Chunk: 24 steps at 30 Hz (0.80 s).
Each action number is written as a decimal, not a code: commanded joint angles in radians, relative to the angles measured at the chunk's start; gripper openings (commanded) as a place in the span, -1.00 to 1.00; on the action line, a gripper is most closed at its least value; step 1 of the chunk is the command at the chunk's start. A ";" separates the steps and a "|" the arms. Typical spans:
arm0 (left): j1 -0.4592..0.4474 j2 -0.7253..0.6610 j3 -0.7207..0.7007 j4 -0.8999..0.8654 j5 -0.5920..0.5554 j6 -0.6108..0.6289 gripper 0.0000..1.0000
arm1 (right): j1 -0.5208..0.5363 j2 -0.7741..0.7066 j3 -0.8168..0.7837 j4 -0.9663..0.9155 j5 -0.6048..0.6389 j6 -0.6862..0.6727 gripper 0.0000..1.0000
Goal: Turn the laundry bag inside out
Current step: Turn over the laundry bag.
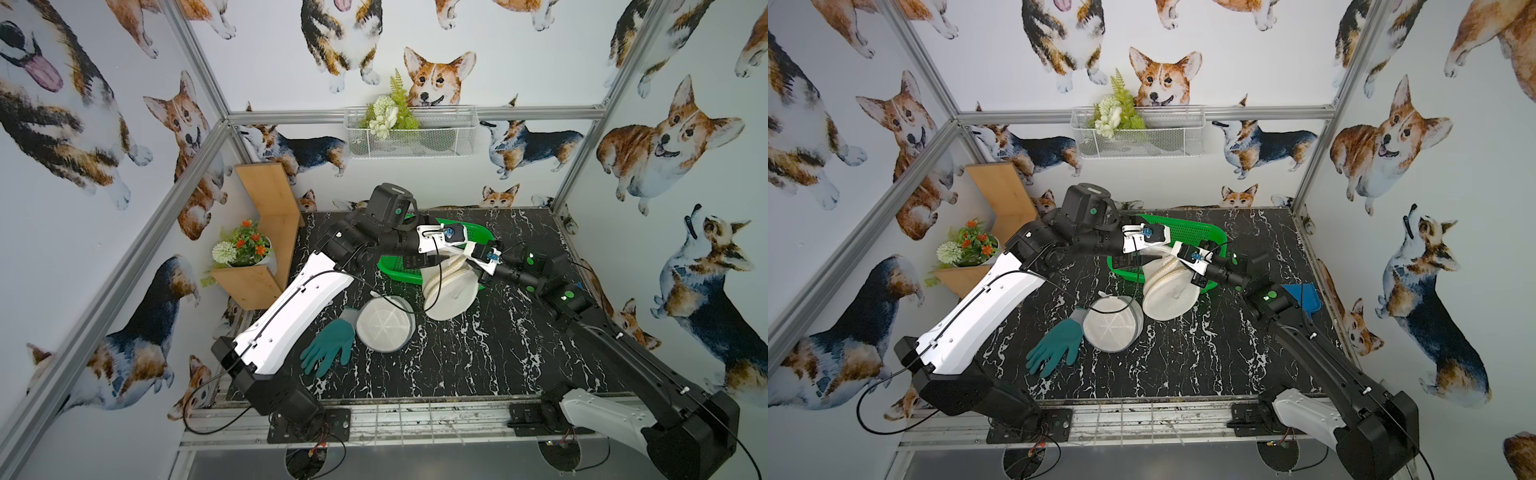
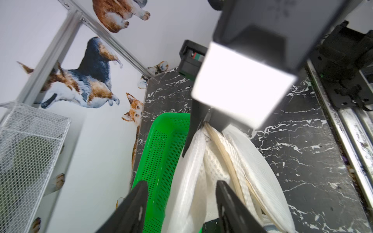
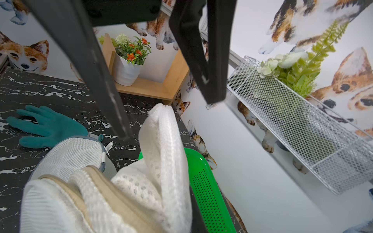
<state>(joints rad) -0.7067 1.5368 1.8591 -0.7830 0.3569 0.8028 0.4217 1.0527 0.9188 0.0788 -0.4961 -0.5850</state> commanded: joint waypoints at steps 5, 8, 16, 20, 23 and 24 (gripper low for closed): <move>0.002 -0.160 -0.188 0.452 -0.173 -0.148 0.49 | -0.070 -0.080 -0.108 0.234 0.062 0.427 -1.00; 0.002 -0.231 -0.332 0.561 -0.266 -0.266 0.49 | -0.072 -0.104 -0.115 0.252 0.117 0.553 -1.00; 0.007 -0.467 -0.661 0.702 -0.355 -0.663 0.53 | -0.083 -0.085 -0.031 0.295 0.199 0.634 -1.00; 0.034 -0.516 -0.753 0.673 -0.177 -0.727 0.62 | -0.083 -0.046 0.030 0.306 0.171 0.628 -1.00; 0.052 -0.521 -0.821 0.713 -0.052 -0.788 0.64 | -0.083 -0.027 0.054 0.314 0.165 0.629 -1.00; 0.057 -0.517 -0.845 0.749 -0.029 -0.803 0.65 | -0.083 -0.022 0.057 0.319 0.163 0.633 -1.00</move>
<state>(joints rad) -0.6598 1.0187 1.0512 -0.1101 0.1825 0.0963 0.3386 1.0218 0.9585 0.3332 -0.3237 0.0227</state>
